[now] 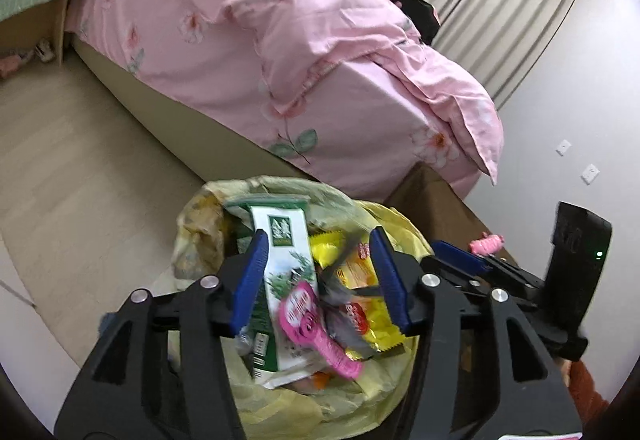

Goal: Collect trash
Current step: 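Move both open tools back to the remaining wrappers on the table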

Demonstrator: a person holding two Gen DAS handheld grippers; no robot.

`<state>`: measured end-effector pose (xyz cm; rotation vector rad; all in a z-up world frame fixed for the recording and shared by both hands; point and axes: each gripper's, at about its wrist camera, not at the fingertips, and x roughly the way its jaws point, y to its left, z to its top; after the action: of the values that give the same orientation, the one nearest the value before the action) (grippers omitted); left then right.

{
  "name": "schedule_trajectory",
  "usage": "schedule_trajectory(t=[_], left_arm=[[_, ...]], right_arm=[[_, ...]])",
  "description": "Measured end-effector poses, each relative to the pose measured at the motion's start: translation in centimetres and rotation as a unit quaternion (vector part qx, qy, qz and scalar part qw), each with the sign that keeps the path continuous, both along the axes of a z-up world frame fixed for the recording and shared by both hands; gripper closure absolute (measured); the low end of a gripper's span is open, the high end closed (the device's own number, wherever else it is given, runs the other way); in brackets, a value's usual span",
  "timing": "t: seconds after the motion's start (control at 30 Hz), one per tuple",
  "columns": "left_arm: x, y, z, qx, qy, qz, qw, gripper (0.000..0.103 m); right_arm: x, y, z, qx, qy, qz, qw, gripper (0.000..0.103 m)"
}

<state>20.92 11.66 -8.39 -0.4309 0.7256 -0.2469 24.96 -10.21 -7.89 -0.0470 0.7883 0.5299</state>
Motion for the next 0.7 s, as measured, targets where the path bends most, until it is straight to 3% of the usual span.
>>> schedule_trajectory(t=[0.37,0.53,0.7], left_arm=[[-2.4,-2.3,2.8,0.051,-0.052,0.009,0.9973,0.048],[-2.9,-7.1,3.1,0.069,-0.068,-0.073,0.9926,0.046],[-3.1,-13.5,2.2,0.080,-0.062,-0.172,0.9798,0.046]], right_arm=[[-4.4,-6.9,2.5,0.022,-0.028,-0.056,0.998,0.061],[-8.0,-12.6,2.9,0.041,-0.035,-0.095,0.994,0.053],[-11.8,-19.1,2.6,0.023,-0.047,-0.154,0.987,0.049]])
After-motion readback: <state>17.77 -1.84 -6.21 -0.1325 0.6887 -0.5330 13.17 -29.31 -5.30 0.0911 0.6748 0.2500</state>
